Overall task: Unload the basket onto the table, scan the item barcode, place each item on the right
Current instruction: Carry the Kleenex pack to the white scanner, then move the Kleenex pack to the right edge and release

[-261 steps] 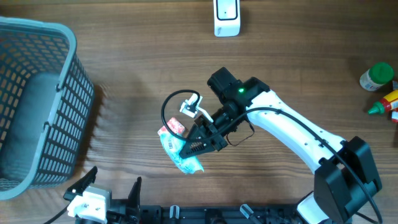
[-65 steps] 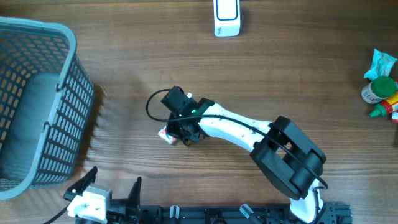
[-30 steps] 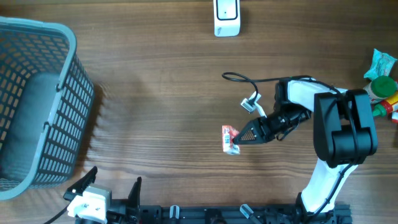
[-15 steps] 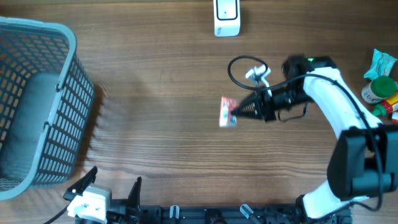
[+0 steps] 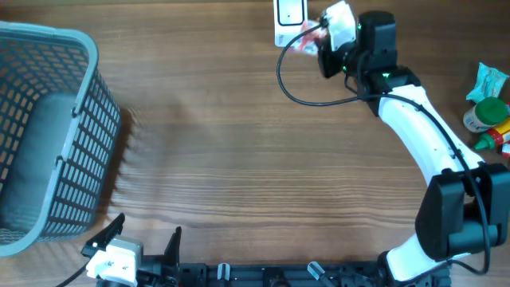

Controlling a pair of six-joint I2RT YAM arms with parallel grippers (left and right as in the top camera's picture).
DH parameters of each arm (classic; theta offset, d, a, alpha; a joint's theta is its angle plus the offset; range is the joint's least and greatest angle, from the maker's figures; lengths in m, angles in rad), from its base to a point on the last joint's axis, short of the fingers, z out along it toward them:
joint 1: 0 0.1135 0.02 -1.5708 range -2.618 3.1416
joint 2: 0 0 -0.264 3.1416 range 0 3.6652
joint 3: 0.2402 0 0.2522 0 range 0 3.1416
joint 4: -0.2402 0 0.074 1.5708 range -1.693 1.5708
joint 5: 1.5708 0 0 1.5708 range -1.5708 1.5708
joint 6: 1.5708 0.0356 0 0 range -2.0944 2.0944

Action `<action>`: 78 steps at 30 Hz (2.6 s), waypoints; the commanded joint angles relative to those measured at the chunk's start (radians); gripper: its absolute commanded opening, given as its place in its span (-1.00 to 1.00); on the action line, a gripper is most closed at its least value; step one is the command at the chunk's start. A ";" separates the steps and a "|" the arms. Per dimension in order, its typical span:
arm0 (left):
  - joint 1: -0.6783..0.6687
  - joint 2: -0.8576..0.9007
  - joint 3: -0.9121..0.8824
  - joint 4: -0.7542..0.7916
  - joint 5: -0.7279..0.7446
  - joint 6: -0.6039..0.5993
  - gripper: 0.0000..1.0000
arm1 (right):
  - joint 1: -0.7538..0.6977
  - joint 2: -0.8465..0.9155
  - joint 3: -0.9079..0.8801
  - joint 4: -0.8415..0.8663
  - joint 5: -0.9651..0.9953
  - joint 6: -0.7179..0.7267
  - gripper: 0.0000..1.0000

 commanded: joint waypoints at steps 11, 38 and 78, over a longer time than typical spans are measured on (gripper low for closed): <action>-0.005 -0.007 0.000 0.003 -0.002 -0.006 1.00 | 0.069 0.331 0.180 0.411 0.376 -0.755 -0.91; -0.005 -0.007 0.000 0.003 -0.002 -0.006 1.00 | -0.358 0.261 0.364 -0.383 0.640 -0.056 -0.92; -0.005 -0.007 0.000 0.003 -0.002 -0.006 1.00 | -0.420 -0.606 0.238 -1.204 0.078 0.806 1.00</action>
